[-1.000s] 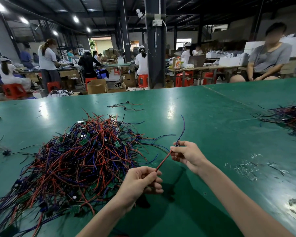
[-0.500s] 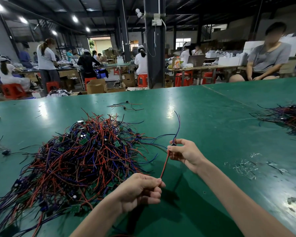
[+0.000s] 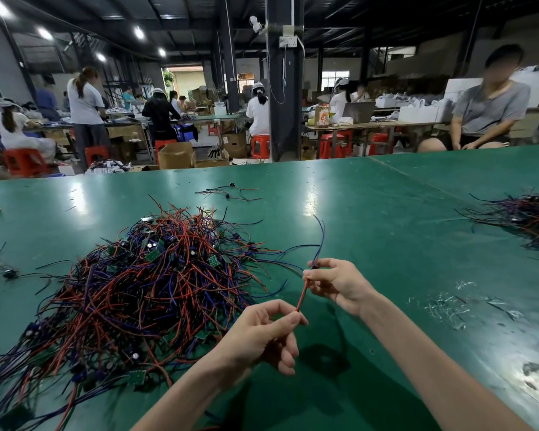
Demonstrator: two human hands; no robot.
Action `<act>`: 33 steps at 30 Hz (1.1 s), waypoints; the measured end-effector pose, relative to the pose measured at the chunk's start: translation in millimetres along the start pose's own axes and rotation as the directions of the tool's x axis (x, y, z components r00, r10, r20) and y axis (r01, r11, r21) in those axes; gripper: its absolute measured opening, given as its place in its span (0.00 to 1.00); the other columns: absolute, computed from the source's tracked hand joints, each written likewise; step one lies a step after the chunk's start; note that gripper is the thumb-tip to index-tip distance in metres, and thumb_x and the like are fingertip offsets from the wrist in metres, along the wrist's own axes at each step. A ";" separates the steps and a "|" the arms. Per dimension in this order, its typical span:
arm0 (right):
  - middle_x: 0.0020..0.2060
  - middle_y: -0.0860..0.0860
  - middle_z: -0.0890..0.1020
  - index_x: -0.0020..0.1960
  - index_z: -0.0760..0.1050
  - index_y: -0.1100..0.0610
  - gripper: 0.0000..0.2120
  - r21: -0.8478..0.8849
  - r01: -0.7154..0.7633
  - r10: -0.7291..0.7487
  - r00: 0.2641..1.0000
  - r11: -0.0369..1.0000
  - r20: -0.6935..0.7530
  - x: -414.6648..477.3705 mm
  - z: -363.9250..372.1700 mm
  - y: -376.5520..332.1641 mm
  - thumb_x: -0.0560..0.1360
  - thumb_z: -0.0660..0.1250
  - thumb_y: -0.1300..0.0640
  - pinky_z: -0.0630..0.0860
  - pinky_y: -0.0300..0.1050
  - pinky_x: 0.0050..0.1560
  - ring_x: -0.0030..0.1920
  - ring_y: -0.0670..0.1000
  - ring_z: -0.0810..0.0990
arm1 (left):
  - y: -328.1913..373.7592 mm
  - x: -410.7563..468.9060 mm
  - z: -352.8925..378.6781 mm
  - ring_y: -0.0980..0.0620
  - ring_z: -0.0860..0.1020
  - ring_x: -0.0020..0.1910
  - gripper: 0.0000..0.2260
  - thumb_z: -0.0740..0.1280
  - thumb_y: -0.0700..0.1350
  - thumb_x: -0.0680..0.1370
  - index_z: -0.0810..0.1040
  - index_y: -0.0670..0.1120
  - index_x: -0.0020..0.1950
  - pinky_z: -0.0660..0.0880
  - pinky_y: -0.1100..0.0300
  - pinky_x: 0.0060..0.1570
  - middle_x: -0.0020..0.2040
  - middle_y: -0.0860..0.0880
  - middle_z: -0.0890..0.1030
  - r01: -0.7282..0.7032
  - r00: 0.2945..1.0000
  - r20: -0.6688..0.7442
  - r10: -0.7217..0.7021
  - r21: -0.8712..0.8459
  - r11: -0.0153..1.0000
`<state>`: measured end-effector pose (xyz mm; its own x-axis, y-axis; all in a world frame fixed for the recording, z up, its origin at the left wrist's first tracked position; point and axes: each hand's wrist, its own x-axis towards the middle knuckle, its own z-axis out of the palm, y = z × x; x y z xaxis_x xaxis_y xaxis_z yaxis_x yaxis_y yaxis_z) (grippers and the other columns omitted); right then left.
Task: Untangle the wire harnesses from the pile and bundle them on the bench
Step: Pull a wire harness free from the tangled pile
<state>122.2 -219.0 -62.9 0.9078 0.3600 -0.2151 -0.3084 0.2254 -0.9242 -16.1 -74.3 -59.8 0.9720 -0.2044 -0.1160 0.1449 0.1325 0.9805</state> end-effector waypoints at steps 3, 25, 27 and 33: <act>0.30 0.58 0.80 0.46 0.72 0.63 0.10 -0.038 0.018 -0.018 1.000 0.999 -0.020 0.2 -1.1 0.7 0.70 0.67 0.75 0.76 0.37 0.26 0.25 0.48 0.76 | 0.0 -0.6 -2.6 0.55 0.75 0.20 0.08 0.66 0.44 0.76 0.77 0.39 0.47 0.73 0.64 0.22 0.27 0.45 0.77 0.047 0.999 0.001 -0.047 0.031 0.998; 0.42 0.61 0.83 0.44 0.83 0.63 0.07 -0.908 -0.113 -0.467 0.828 0.404 -0.310 45.1 -85.8 -31.7 0.71 0.71 0.60 0.77 0.47 0.48 0.47 0.61 0.81 | -4.4 2.7 -2.3 0.51 0.79 0.25 0.14 0.61 0.47 0.81 0.74 0.37 0.57 0.78 0.60 0.26 0.31 0.44 0.81 0.203 0.978 -0.072 -0.196 0.103 0.974; 0.44 0.61 0.82 0.47 0.81 0.63 0.07 -0.929 -0.151 -0.477 0.823 0.339 -0.308 46.4 -90.2 -21.7 0.71 0.70 0.62 0.73 0.46 0.45 0.50 0.61 0.80 | -5.1 2.8 -2.6 0.51 0.79 0.25 0.13 0.61 0.46 0.82 0.74 0.37 0.58 0.78 0.60 0.26 0.32 0.44 0.81 0.201 0.978 -0.072 -0.195 0.103 0.974; 0.56 0.58 0.76 0.58 0.74 0.57 0.13 -0.975 -0.101 -0.597 0.777 0.199 -0.202 45.6 -95.4 -10.5 0.74 0.68 0.59 0.69 0.47 0.48 0.51 0.59 0.74 | -7.2 5.6 -3.5 0.51 0.78 0.25 0.10 0.60 0.43 0.82 0.76 0.39 0.57 0.79 0.59 0.27 0.32 0.44 0.80 0.188 0.980 -0.085 -0.181 0.085 0.978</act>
<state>193.9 -291.3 -93.0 0.9464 -0.0377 0.3207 0.1243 -0.8740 -0.4697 -11.1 -73.1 -68.0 0.9420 -0.1414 -0.3044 0.3087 0.0087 0.9511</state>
